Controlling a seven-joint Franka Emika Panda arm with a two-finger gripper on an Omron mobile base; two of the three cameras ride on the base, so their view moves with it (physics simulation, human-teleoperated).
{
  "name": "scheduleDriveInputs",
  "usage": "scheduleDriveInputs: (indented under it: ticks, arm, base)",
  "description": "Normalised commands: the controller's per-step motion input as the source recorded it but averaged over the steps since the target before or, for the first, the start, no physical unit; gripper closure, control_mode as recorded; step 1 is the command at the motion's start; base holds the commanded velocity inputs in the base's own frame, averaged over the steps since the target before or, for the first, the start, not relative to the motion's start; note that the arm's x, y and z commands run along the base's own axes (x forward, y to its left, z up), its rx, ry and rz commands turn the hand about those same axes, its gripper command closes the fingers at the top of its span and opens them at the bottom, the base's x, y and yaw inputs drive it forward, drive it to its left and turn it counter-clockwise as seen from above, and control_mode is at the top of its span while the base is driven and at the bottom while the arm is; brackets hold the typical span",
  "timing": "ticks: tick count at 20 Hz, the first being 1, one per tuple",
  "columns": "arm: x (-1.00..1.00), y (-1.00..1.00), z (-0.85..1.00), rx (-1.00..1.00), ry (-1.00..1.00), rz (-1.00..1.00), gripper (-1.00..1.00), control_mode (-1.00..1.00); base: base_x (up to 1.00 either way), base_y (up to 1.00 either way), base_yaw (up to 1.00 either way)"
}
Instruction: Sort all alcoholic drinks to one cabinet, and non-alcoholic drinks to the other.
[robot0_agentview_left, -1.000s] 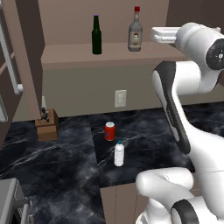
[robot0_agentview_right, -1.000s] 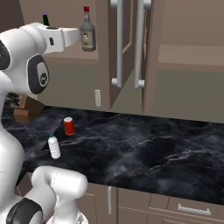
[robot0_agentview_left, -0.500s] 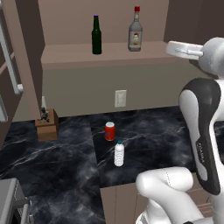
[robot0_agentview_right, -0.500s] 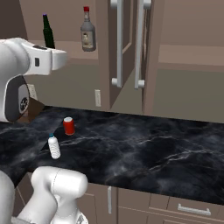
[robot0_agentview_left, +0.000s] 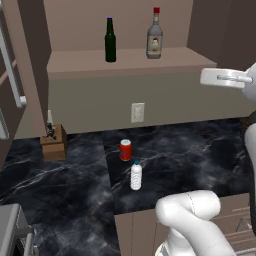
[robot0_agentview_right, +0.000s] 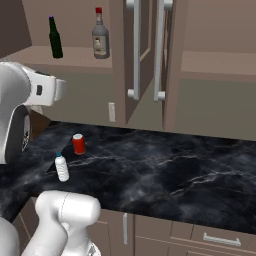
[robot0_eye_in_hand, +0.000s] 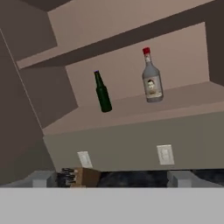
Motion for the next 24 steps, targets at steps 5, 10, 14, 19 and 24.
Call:
scheduleDriveInputs:
  ticks: [5,10,14,19,24]
  arm:
    - [-0.04,0.04,-0.54,0.07,0.01,0.19,-1.0,-1.0]
    - [0.0,0.05,-0.58,0.01,0.0,0.17,-1.0,-1.0]
    - [0.0,0.17,-0.53,0.0,0.0,0.18,-1.0,-1.0]
    - [0.0,0.11,-0.45,0.0,-0.06,0.16,-1.0,-1.0]
    - [0.0,0.0,-0.42,0.0,-0.08,0.12,-1.0,-1.0]
  base:
    - [0.0,0.0,0.0]
    - [0.0,0.0,0.0]
    - [0.0,0.0,0.0]
    - [0.0,0.0,0.0]
    - [0.0,0.0,0.0]
